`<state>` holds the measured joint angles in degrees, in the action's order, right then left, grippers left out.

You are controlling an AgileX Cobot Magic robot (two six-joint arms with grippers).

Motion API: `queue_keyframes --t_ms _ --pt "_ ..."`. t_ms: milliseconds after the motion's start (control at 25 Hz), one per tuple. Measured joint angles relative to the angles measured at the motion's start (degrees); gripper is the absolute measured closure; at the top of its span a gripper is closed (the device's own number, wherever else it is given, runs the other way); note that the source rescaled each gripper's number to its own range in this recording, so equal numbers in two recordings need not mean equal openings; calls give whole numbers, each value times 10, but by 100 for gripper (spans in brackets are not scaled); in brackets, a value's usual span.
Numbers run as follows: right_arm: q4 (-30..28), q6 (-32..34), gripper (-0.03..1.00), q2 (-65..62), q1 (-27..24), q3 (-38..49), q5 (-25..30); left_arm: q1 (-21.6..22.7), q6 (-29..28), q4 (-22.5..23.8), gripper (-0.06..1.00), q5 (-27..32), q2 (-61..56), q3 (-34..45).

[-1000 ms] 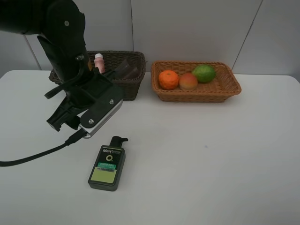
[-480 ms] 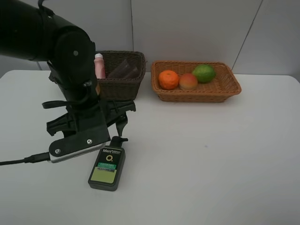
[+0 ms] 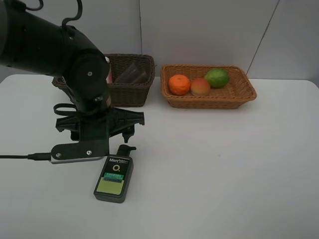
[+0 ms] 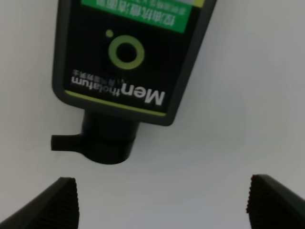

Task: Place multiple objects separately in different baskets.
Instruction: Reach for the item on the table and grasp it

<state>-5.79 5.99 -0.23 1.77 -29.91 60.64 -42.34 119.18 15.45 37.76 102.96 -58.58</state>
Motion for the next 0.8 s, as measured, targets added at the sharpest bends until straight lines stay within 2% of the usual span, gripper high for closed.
queue_keyframes --t_ms 320,800 --pt "0 0 11 0 0 0 0 -32 67 -75 2 -11 0 1" --pt "0 0 11 0 0 0 0 -32 75 -60 2 -14 0 46"
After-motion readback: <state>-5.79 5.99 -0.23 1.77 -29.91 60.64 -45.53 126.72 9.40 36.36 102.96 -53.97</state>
